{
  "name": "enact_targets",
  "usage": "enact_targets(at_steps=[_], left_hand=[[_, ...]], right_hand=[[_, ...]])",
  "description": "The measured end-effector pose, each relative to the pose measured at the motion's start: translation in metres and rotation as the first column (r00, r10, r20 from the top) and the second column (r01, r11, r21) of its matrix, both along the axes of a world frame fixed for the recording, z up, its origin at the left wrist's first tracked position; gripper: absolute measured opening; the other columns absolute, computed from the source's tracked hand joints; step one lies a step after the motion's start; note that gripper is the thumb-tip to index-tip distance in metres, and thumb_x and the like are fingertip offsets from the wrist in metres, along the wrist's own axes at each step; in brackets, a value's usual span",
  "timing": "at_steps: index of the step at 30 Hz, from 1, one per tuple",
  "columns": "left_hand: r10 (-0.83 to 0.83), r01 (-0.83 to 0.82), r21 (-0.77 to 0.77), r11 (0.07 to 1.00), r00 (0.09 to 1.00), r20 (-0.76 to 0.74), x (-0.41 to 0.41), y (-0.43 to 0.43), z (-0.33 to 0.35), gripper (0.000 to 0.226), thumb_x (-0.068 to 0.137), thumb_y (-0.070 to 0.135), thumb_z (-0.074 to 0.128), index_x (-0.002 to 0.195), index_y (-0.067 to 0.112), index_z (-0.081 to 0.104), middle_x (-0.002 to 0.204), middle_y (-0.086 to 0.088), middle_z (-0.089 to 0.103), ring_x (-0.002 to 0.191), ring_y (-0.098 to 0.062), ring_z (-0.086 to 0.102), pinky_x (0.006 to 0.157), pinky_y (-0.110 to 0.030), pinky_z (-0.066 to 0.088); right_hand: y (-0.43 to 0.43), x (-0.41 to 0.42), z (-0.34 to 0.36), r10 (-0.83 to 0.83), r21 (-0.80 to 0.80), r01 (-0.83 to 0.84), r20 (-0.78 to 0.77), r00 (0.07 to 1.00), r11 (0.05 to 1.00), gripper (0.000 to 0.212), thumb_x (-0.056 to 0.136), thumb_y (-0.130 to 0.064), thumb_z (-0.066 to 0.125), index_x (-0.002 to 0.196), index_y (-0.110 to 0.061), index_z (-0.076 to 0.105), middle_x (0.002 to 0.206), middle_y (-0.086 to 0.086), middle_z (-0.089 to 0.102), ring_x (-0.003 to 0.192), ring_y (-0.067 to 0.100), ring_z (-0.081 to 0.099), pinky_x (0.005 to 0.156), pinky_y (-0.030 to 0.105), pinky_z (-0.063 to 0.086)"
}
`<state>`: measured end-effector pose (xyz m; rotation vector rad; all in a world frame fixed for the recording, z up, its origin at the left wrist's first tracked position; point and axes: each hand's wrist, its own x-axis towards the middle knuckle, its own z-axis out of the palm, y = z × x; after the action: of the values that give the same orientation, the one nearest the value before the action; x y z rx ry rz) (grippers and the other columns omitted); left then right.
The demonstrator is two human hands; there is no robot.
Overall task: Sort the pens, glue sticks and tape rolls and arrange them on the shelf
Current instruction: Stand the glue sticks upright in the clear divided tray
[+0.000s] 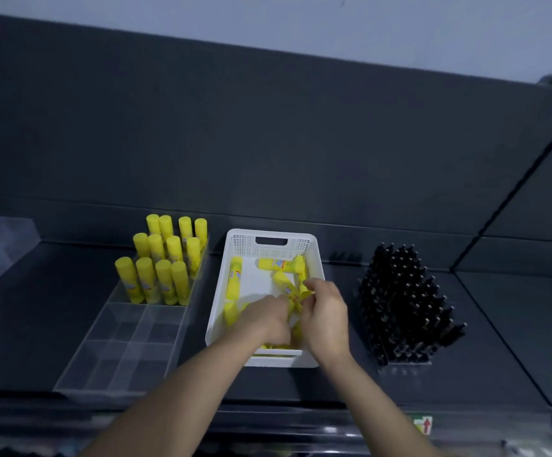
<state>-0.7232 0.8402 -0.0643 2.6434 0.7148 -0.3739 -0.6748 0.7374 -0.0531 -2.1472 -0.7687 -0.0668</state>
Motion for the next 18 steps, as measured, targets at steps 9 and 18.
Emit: enact_targets(at_steps=[9,18], left_hand=[[0.188,-0.166,-0.174,0.971,0.975,0.121,0.003,0.005,0.002,0.035,0.074,0.023,0.063,0.105,0.014,0.047,0.099,-0.005,0.061,0.089,-0.024,0.061,0.063,-0.027,0.045],[0.671,-0.332,-0.625,0.706,0.596,0.442,-0.061,0.042,0.041,0.034,0.063,0.017,0.074,0.091,0.013,0.056,0.079,-0.003,0.064,0.072,-0.023,0.063,0.062,-0.035,0.05]], right_hand=[[-0.005,0.004,0.002,-0.041,0.112,0.047,-0.056,0.998,0.993,0.031,0.081,0.009,0.05,0.105,-0.005,0.064,0.1,0.007,0.06,0.088,0.023,0.059,0.08,0.026,0.044],[0.019,0.005,-0.004,0.136,-0.241,-0.174,-0.168,0.976,0.955,0.031,0.085,-0.008,0.053,0.115,-0.011,0.061,0.108,0.006,0.067,0.097,0.022,0.061,0.074,0.022,0.041]])
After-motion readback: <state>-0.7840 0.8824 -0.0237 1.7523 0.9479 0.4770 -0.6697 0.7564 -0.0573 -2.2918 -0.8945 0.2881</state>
